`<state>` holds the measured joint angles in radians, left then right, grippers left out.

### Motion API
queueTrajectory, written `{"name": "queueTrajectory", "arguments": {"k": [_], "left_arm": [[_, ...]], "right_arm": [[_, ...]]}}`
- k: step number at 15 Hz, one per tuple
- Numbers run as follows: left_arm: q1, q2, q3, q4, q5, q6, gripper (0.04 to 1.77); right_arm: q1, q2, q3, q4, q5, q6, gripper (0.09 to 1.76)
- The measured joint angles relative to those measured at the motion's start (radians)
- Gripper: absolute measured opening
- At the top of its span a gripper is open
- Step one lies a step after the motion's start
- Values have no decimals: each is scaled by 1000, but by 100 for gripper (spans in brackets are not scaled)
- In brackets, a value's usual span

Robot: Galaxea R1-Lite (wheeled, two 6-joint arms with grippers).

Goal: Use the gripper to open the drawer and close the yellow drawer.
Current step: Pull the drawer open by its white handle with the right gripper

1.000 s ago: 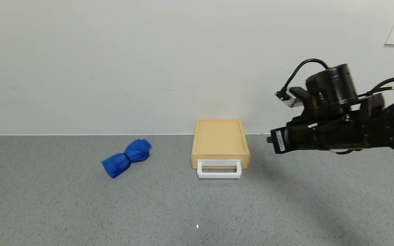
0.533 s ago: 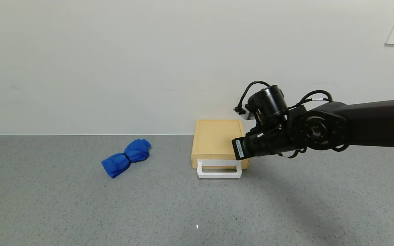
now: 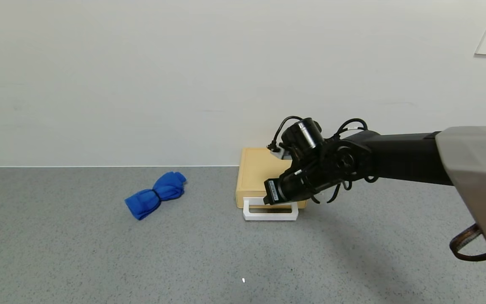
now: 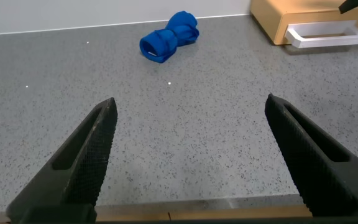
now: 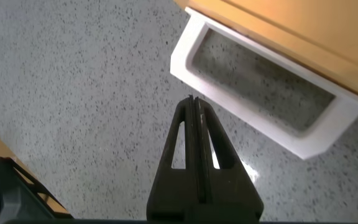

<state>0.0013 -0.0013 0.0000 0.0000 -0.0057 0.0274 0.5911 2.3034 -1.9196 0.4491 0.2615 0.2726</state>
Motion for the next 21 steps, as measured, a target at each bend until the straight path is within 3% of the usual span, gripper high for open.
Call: {"name": "queueTrajectory", "arguments": {"k": [4, 21], "left_arm": [[0, 0, 0, 0, 0, 0, 172], [0, 0, 0, 0, 0, 0, 172]], "right_arm": [[17, 87, -56, -45, 4, 6, 11], [9, 182, -54, -187, -7, 4, 11]]}}
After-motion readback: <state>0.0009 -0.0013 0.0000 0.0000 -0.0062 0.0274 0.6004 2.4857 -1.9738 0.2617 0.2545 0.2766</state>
